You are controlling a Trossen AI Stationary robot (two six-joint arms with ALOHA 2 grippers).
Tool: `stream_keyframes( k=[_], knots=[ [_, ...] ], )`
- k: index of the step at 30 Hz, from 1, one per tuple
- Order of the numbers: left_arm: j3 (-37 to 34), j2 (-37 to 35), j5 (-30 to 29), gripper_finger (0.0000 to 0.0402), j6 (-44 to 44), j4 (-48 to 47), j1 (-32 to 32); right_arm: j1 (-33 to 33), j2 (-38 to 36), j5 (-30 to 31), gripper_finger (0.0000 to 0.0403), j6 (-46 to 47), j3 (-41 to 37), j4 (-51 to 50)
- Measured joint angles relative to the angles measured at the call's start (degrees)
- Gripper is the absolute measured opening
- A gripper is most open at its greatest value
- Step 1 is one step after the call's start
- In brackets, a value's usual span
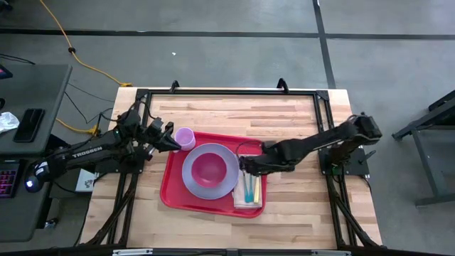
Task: Set up tray
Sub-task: Return to Home Position
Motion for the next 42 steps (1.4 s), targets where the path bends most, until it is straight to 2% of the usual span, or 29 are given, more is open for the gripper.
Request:
stream_keyframes(
  k=[4,10,12,15,19,21,26,29,36,42],
  knots=[
    [2.9,0.0,4.7,0.0062,0.0,0.0,0.0,0.7,-5.1,11.7,0.011,-7.5,0.0,-2.0],
    [7.9,0.0,10.3,0.0062,-0.2,-0.1,0.0,0.7,-11.9,23.6,0.011,-20.1,0.0,-3.0],
    [9.3,0.0,11.1,0.0062,-0.7,-0.1,0.0,0.7,-14.4,24.8,0.011,-23.8,0.0,-4.8],
    [11.1,0.0,10.6,0.0062,-4.3,-0.1,0.0,0.7,-18.1,25.7,0.011,-23.8,0.0,-9.0],
    [12.3,0.0,9.8,0.0062,-12.5,-0.1,0.0,1.1,-22.9,29.8,0.011,-24.1,0.0,-13.8],
    [12.6,0.0,9.3,0.0062,-13.7,-0.1,0.0,1.7,-25.0,32.4,0.011,-26.0,0.0,-15.0],
    [12.8,-1.4,7.7,0.0062,-13.4,-0.1,0.0,4.3,-29.2,37.9,0.011,-31.5,0.0,-16.8],
    [12.8,-3.3,7.5,0.0062,-10.9,-0.1,0.0,6.6,-31.0,41.3,0.011,-31.7,0.0,-19.3],
    [12.9,-10.4,6.6,0.0062,-7.3,2.1,0.0,10.7,-34.5,44.8,0.011,-32.1,0.0,-21.7],
    [14.0,-16.3,5.3,0.0062,0.1,-2.3,0.0,12.9,-37.6,47.0,0.011,-32.9,0.0,-23.4]
  ],
)
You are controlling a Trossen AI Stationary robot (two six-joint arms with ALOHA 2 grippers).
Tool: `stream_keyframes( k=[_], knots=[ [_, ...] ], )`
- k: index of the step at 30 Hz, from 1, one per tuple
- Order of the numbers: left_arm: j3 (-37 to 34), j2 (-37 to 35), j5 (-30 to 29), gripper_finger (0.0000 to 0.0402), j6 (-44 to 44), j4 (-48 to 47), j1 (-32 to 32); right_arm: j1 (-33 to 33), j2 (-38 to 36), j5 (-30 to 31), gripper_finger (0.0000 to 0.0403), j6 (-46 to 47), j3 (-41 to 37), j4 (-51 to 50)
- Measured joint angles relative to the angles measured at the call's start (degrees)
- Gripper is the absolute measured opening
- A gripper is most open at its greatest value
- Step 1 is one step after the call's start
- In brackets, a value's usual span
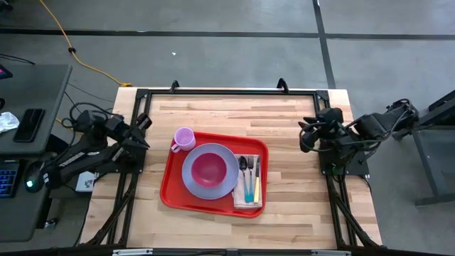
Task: Set up tray
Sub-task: Return to Home Position
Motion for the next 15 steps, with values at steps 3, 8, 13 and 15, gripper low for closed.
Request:
stream_keyframes(
  k=[3,8,13,15],
  knots=[
    [0.1,-2.2,-2.1,0.0062,3.1,-7.8,0.0,1.0,-2.2,1.3,0.011,0.0,-2.2,0.9],
    [0.0,-4.0,-5.3,0.0062,9.0,-18.4,0.0,2.1,-9.8,1.6,0.011,-1.0,-14.2,13.6],
    [-0.2,-4.0,-6.1,0.0062,15.9,-22.3,0.0,3.0,-17.7,1.5,0.011,-1.9,-27.3,26.1],
    [-1.0,-4.0,-6.7,0.0062,16.4,-23.7,0.0,3.1,-20.5,1.4,0.011,-2.0,-31.7,30.2]
  ],
)
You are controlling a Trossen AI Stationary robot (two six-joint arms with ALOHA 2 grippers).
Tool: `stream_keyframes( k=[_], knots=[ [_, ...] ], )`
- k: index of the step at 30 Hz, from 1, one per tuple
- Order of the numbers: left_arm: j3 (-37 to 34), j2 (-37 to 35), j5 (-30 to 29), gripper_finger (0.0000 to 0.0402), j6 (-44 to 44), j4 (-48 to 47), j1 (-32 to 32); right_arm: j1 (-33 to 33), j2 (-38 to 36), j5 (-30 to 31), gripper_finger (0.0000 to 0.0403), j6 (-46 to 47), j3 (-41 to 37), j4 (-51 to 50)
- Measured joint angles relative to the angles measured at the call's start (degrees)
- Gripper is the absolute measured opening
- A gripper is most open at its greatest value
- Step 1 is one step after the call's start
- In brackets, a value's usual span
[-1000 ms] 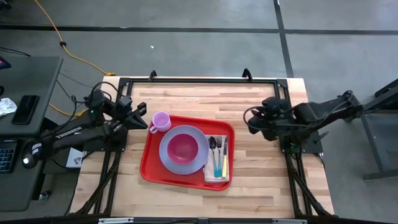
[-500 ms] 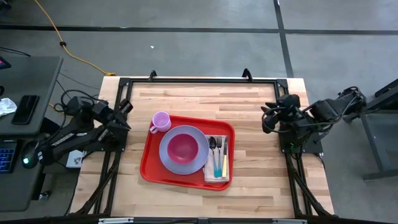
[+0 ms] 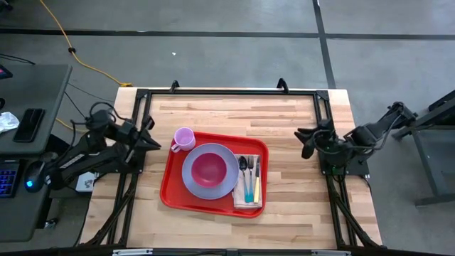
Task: Set up tray
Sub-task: Return to Home Position
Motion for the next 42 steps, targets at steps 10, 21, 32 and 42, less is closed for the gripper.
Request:
stream_keyframes(
  k=[10,21,32,42],
  knots=[
    [-4.8,0.0,-1.9,0.0062,2.1,1.5,0.0,0.0,-12.1,-0.4,0.011,-3.4,-16.4,15.0],
    [-12.9,0.0,1.2,0.0062,0.2,17.8,0.0,-0.8,-19.8,-9.8,0.011,-18.8,-33.1,47.8],
    [-22.4,0.1,1.4,0.0062,-7.6,34.1,0.0,-8.9,-22.4,-20.4,0.011,-23.8,-40.0,57.0],
    [-22.4,0.2,-2.5,0.0062,-6.1,28.1,0.0,-21.6,-25.9,-30.6,0.011,-35.5,-40.0,61.0]
  ],
)
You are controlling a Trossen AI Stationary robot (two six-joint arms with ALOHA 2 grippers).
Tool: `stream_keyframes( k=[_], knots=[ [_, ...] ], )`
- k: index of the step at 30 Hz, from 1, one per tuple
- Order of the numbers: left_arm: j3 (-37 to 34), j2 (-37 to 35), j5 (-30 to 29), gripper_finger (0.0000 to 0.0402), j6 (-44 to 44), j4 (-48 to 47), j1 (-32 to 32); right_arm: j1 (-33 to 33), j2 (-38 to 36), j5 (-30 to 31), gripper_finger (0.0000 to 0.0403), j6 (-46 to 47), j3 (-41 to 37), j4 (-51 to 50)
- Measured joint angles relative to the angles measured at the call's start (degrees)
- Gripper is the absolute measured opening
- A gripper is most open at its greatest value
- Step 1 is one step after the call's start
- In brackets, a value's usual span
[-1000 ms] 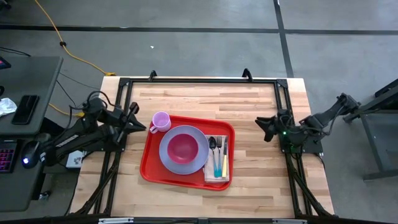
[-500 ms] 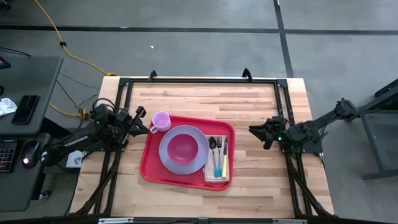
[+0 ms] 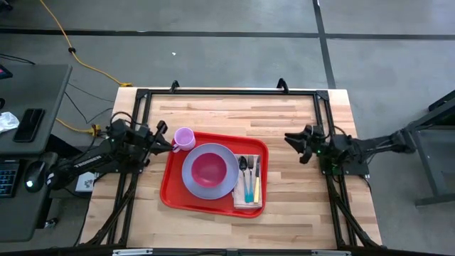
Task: Set up tray
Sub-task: Return to Home Position
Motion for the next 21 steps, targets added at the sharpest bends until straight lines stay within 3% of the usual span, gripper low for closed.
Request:
stream_keyframes(
  k=[3,7,13,21],
  knots=[
    [0.0,0.0,-2.2,0.0062,2.0,-5.0,0.0,-2.1,-1.5,-2.8,0.011,-1.9,0.0,0.3],
    [0.0,0.0,-11.7,0.0062,2.0,-12.5,0.0,-2.9,-1.9,-3.1,0.011,-2.0,0.0,-0.8],
    [0.0,0.0,-17.9,0.0062,1.6,-13.5,-0.4,-2.9,-1.9,-2.6,0.011,-0.6,0.0,-1.8],
    [-0.1,0.0,-24.4,0.0062,0.0,-12.9,-11.3,-2.9,-1.7,-0.4,0.011,1.0,0.0,-3.1]
  ],
)
